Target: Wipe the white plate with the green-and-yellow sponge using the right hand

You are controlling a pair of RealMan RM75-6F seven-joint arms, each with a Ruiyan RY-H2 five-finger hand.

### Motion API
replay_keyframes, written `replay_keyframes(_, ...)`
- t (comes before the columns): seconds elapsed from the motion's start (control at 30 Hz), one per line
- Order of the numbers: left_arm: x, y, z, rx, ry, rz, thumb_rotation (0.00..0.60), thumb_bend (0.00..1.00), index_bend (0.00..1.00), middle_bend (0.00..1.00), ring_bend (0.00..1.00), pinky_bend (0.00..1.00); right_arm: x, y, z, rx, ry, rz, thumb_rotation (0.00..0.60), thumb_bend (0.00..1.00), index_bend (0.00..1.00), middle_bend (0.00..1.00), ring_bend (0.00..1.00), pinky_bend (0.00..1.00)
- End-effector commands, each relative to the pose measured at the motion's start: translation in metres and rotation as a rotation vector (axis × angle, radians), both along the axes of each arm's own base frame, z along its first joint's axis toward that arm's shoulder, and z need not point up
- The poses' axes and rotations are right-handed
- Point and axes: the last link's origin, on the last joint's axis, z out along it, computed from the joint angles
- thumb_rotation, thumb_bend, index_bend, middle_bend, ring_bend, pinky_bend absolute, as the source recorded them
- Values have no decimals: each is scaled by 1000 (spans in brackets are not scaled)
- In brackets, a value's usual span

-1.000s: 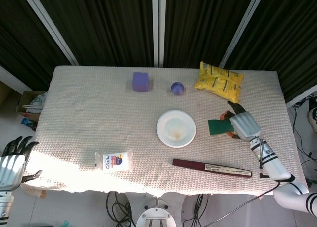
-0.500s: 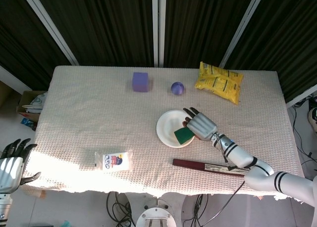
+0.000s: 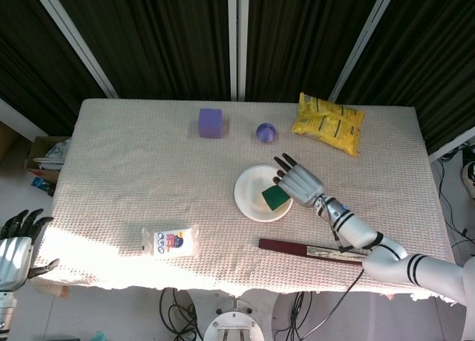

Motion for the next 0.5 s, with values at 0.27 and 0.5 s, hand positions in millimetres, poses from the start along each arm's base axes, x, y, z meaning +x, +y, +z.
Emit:
replay_keyframes(0.27, -2, -3, -1, 5, -6, 10, 600, 83, 228, 102, 53, 106, 3, 2, -22, -27, 200, 168, 600, 256, 457, 363, 58, 74)
replay_keyframes(0.5, -4, -4, -1, 8, -10, 10, 600, 82, 228, 102, 53, 106, 3, 6, -23, -64, 208, 216, 600, 257, 474, 376, 80, 57)
